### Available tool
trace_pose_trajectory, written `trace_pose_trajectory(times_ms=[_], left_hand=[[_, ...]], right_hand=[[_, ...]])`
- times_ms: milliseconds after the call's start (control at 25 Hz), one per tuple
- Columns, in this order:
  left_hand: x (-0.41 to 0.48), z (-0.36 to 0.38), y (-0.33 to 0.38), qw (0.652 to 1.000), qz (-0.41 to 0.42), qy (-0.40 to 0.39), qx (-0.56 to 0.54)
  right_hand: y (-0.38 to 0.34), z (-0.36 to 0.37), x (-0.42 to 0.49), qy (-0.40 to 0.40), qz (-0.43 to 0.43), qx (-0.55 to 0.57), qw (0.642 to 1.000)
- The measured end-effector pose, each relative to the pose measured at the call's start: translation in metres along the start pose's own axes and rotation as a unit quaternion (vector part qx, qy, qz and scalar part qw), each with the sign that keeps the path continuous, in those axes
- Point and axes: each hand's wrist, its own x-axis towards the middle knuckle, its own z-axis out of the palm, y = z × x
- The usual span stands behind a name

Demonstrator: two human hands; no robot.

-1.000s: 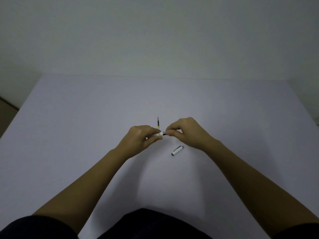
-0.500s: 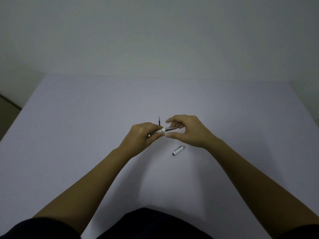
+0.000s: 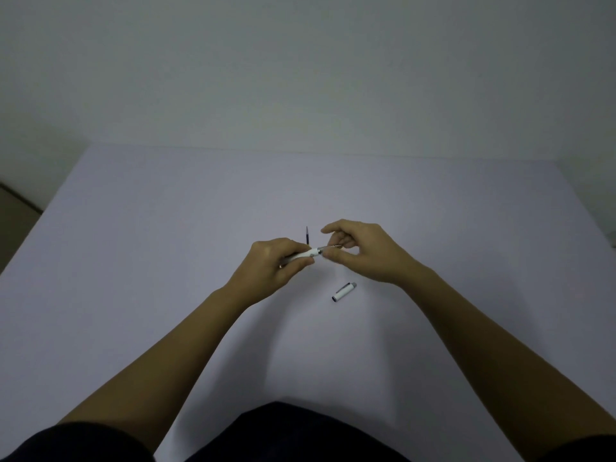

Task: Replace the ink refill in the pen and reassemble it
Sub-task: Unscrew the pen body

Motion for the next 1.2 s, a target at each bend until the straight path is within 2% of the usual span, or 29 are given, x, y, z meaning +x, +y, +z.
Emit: trace_pose_trajectory(times_ms=[80, 240, 400, 560, 720, 840, 1040, 1200], left_hand=[[-0.0013, 0.0009, -0.0003, 1.000, -0.004, -0.008, -0.009], [0.0002, 0.0022, 0.0014, 1.000, -0.013, 0.002, -0.017], [-0.0019, 0.0015, 0.0008, 1.000, -0.009, -0.010, -0.011], [-0.0027, 0.0012, 0.0011, 1.000, -0.012, -0.001, -0.012], [-0.0021, -0.0003, 0.0005, 1.000, -0.002, -0.008, 0.002], [-0.0019, -0.0007, 0.0014, 1.000, -0.002, -0.004, 0.003], [-0.0010, -0.0010, 0.0008, 1.000, -0.004, -0.004, -0.002], [-0.0028, 0.0021, -0.0013, 0.999, -0.027, 0.015, -0.022]], right_hand=[[0.0025, -0.0016, 0.0013, -0.014, 0.010, -0.017, 1.000], [-0.0013, -0.0012, 0.0010, 0.013, -0.064, -0.032, 0.997], [-0.0013, -0.0019, 0.0021, -0.004, 0.004, -0.030, 1.000], [-0.0037, -0.0014, 0.0021, -0.003, -0.049, -0.018, 0.999], [-0.0020, -0.0005, 0.0049, -0.032, 0.027, -0.030, 0.999], [-0.0021, 0.0013, 0.0044, -0.021, -0.019, -0.006, 1.000], [0.0012, -0.0008, 0.0045, -0.005, 0.058, 0.016, 0.998], [0.0012, -0.0016, 0.0032, 0.004, 0.045, 0.108, 0.993]])
